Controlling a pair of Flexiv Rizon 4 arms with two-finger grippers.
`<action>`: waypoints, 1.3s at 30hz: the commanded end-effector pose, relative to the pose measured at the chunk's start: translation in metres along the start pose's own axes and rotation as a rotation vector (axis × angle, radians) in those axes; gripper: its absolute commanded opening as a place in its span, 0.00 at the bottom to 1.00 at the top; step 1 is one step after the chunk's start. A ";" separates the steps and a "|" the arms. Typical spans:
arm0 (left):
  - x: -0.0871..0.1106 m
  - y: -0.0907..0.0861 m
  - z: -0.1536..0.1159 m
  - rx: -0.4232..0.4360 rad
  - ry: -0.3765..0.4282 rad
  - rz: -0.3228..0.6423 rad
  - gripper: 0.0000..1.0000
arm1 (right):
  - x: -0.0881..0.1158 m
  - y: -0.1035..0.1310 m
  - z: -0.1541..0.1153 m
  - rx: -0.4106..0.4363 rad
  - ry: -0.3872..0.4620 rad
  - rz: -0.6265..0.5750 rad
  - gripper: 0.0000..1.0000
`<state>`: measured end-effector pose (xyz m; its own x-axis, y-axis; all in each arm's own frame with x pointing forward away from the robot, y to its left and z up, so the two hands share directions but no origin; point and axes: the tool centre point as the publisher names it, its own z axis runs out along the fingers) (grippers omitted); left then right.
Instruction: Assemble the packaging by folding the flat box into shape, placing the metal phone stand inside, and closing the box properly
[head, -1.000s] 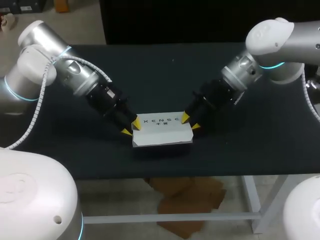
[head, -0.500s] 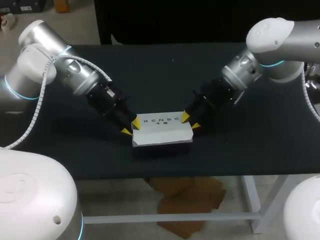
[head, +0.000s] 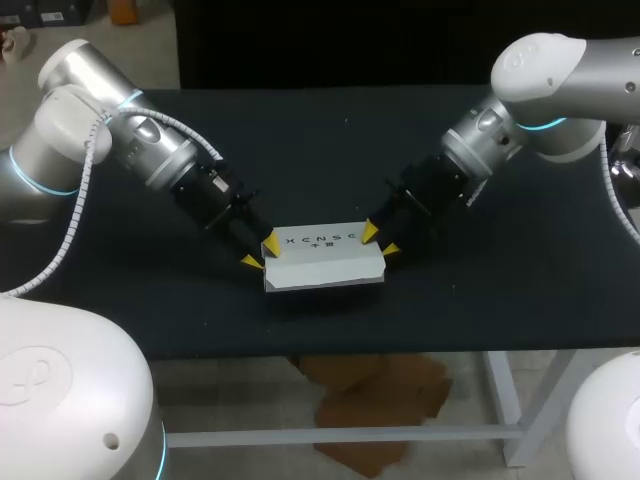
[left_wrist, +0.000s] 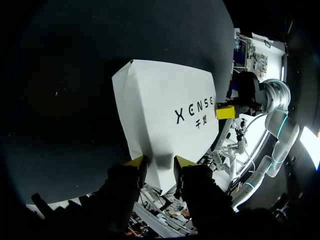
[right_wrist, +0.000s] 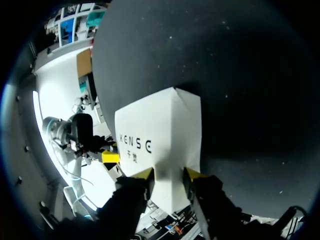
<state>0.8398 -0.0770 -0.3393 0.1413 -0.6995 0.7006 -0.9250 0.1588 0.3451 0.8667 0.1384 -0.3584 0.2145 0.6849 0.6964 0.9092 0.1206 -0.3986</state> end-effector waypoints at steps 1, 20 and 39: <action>0.010 -0.007 0.009 -0.009 0.002 -0.001 0.37 | 0.012 0.002 0.010 0.011 -0.002 0.000 0.42; 0.006 -0.003 0.003 0.006 0.006 -0.016 0.37 | 0.007 0.002 0.007 0.007 -0.001 0.011 0.42; -0.002 -0.003 0.000 0.015 0.014 -0.035 0.37 | 0.002 0.002 0.003 0.005 -0.003 0.024 0.42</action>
<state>0.8424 -0.0715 -0.3423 0.1778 -0.6942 0.6975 -0.9247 0.1246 0.3598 0.8671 0.1369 -0.3601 0.2353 0.6895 0.6850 0.9039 0.1037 -0.4149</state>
